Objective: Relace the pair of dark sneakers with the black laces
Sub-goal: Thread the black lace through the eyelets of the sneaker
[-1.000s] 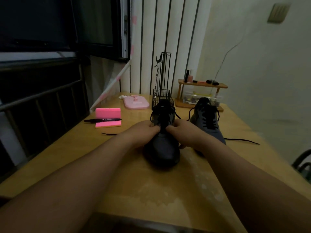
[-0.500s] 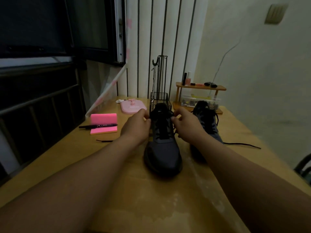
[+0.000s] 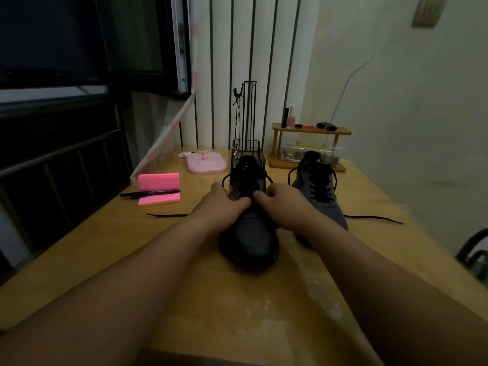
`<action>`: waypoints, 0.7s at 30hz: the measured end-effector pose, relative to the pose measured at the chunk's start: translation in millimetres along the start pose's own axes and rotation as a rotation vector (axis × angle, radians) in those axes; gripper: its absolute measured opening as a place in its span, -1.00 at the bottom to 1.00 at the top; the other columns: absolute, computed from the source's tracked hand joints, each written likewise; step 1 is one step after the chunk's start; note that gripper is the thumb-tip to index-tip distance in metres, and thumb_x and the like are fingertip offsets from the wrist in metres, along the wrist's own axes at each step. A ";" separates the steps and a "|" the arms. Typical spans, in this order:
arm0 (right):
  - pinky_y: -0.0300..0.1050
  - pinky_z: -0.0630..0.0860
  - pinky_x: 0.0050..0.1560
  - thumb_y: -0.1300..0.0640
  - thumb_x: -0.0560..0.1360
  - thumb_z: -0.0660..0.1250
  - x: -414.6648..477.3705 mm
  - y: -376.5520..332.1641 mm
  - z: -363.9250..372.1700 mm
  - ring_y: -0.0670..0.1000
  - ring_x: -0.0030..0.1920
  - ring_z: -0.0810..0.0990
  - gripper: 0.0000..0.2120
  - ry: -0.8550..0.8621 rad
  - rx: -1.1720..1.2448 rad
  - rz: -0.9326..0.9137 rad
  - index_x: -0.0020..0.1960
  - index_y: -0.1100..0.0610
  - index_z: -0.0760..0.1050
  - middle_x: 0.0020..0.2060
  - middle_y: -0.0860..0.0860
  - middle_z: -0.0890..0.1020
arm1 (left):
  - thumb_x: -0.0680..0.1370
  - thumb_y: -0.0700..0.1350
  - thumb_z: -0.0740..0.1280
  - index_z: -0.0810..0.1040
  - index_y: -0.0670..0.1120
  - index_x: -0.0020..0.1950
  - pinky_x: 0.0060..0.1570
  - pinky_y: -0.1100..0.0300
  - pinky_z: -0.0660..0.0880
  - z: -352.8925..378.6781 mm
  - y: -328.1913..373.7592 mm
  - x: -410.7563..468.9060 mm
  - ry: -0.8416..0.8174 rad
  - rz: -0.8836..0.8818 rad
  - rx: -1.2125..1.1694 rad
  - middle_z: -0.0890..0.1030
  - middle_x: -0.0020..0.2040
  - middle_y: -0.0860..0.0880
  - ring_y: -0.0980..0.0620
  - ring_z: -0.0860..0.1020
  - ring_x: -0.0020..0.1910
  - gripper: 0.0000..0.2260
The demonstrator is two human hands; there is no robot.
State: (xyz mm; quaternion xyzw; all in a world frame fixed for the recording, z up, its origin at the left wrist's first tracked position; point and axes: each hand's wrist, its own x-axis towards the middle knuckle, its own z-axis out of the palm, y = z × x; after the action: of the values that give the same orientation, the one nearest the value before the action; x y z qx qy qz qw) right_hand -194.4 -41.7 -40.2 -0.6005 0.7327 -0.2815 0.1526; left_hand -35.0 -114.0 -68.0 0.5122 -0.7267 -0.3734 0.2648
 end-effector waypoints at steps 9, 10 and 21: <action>-0.07 0.25 -0.38 0.08 0.59 0.27 1.6 -0.1 8.5 0.08 -0.40 0.36 -0.68 0.052 -0.170 -0.052 -0.30 0.15 0.34 -0.39 0.08 0.43 | 0.61 0.04 0.29 0.37 0.04 -0.14 -0.22 0.07 0.36 9.5 8.5 -17.2 0.112 0.114 0.244 0.56 -0.10 -0.04 -0.09 0.53 -0.11 -0.81; -0.07 0.26 -0.38 0.07 0.60 0.26 -0.9 1.6 9.3 0.08 -0.39 0.37 -0.68 0.065 -0.155 -0.047 -0.29 0.15 0.36 -0.38 0.08 0.45 | 0.61 0.04 0.28 0.38 0.04 -0.13 -0.23 0.06 0.36 11.1 6.3 -18.4 0.121 0.116 0.233 0.57 -0.10 -0.04 -0.08 0.53 -0.12 -0.82; -0.06 0.30 -0.36 0.09 0.65 0.19 30.3 3.4 -6.5 0.06 -0.30 0.45 -0.77 0.161 -0.132 0.043 -0.18 0.09 0.35 -0.26 0.06 0.49 | 0.68 0.08 0.26 0.41 -0.06 -0.07 -0.17 -0.01 0.43 36.0 21.8 25.7 0.176 0.180 0.030 0.56 -0.15 -0.08 -0.11 0.53 -0.16 -0.75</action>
State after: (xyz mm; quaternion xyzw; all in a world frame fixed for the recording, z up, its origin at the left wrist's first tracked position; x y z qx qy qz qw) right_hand -207.8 -69.1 -33.5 -0.5690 0.7722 -0.2767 0.0591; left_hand -83.1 -124.1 -71.0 0.4798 -0.7489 -0.2910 0.3525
